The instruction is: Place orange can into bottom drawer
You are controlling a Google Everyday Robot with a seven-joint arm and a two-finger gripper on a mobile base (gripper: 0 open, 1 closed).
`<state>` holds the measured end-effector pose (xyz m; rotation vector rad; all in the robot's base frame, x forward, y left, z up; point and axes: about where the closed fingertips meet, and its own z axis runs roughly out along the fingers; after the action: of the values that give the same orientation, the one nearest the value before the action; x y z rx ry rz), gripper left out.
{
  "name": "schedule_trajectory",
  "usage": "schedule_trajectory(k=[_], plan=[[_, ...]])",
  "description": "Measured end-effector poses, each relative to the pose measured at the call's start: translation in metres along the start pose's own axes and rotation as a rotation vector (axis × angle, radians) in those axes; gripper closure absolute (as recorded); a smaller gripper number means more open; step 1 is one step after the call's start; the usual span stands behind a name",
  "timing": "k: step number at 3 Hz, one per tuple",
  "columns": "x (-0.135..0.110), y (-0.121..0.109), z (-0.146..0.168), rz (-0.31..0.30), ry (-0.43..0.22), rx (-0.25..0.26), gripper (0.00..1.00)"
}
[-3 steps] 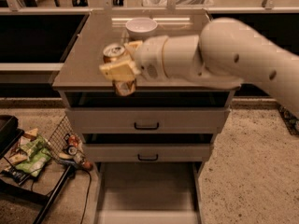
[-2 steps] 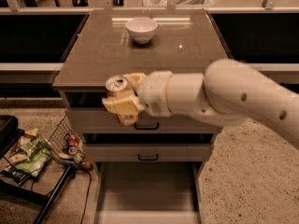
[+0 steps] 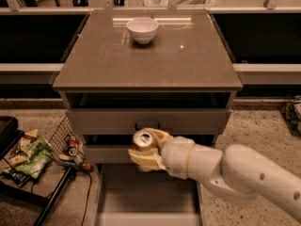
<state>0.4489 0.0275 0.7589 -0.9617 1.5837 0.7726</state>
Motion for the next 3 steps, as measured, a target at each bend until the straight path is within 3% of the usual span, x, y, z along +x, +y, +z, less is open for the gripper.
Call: schedule_trajectory(k=[1, 2, 3], plan=[[0.059, -0.024, -0.019, 0.017, -0.046, 0.083, 1.0], [0.082, -0.024, -0.015, 0.072, -0.089, 0.075, 1.0], [0.086, -0.024, -0.012, 0.075, -0.086, 0.07, 1.0]])
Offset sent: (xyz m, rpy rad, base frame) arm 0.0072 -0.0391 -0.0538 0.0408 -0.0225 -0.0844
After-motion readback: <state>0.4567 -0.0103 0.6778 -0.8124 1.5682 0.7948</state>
